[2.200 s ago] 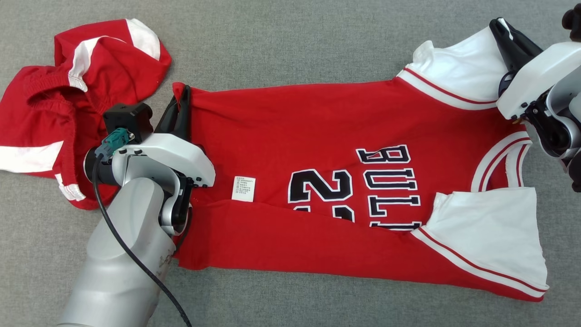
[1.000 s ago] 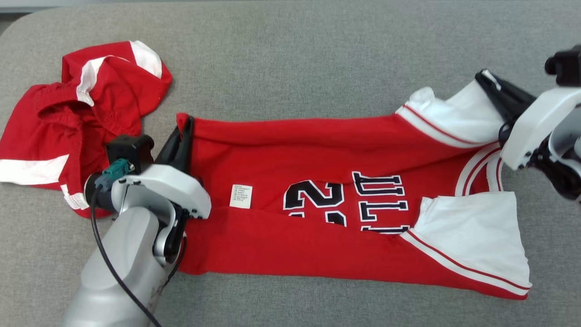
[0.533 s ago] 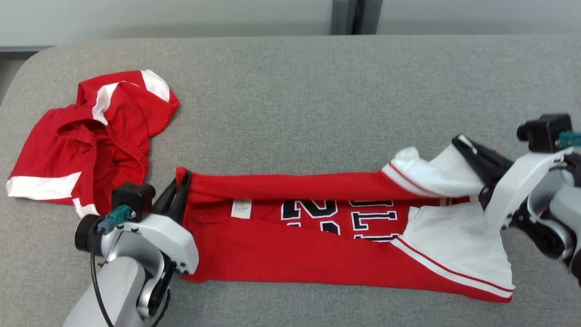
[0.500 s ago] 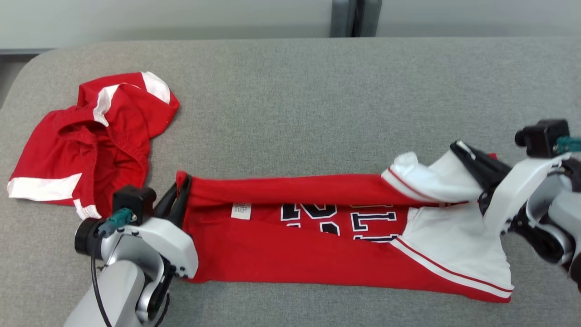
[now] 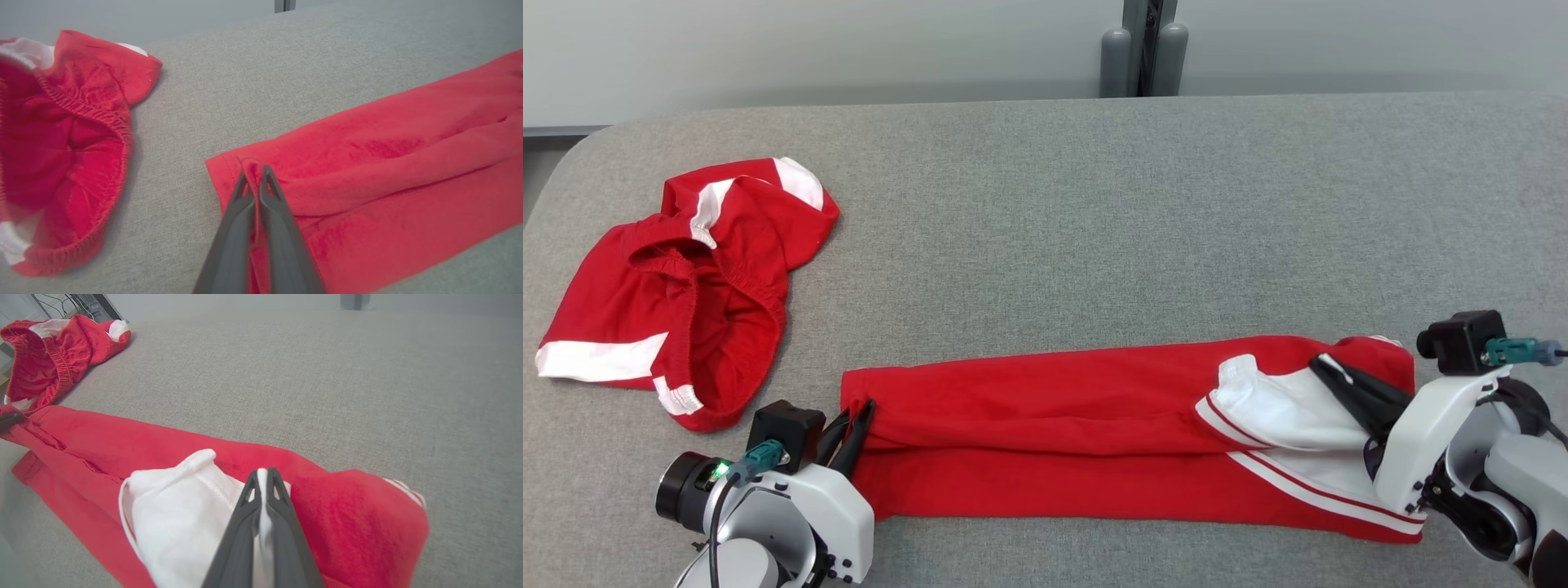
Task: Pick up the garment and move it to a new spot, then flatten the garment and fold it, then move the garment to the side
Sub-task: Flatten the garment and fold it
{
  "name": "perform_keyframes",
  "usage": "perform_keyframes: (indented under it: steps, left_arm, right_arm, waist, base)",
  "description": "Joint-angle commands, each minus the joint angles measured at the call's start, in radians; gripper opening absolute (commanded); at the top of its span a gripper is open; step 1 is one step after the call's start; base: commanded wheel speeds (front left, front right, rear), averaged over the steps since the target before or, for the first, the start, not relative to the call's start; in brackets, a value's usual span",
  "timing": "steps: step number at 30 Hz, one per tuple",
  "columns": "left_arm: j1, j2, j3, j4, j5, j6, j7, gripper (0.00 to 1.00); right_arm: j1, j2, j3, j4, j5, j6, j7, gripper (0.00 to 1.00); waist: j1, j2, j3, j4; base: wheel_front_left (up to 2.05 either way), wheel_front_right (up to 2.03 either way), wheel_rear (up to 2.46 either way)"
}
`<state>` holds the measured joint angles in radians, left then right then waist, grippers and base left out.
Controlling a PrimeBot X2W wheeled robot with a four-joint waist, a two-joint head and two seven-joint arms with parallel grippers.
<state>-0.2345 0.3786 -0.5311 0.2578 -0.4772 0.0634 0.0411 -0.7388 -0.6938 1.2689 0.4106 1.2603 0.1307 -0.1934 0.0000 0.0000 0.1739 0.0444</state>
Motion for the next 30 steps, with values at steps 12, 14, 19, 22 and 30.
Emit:
perform_keyframes:
  steps: [12,14,19,22,30]
  left_arm:
    - [0.026,0.033,-0.012,0.003,0.016,0.028,0.022,0.00]
    - [0.035,0.036,-0.016,0.006,0.012,0.030,0.030,0.00]
    - [0.037,0.038,-0.018,0.013,0.012,0.045,0.041,1.00]
    - [0.032,0.044,-0.016,0.013,0.018,0.056,0.046,1.00]
    - [0.039,0.034,0.011,-0.009,0.003,0.093,0.006,1.00]
  right_arm:
    - [0.083,-0.024,-0.016,-0.030,0.011,0.001,0.073,0.13]
    - [0.096,-0.028,-0.027,-0.017,0.017,0.001,0.086,1.00]
    - [0.114,-0.013,-0.060,0.036,-0.009,0.001,0.101,1.00]
    - [0.122,-0.009,-0.082,0.051,-0.019,0.001,0.105,1.00]
    - [0.150,-0.005,-0.188,0.084,-0.023,0.001,0.042,1.00]
  waist:
    - [0.0000,0.0000,-0.006,-0.005]
    - [0.0000,0.0000,-0.009,-0.008]
    - [0.0000,0.0000,-0.010,-0.012]
    - [0.0000,0.0000,-0.011,-0.013]
    - [0.0000,0.0000,-0.046,-0.017]
  base:
    - [0.00,0.00,0.00]
    - [0.00,0.00,0.00]
    - [0.00,0.00,0.00]
    - [0.00,0.00,0.00]
    - [0.00,0.00,0.00]
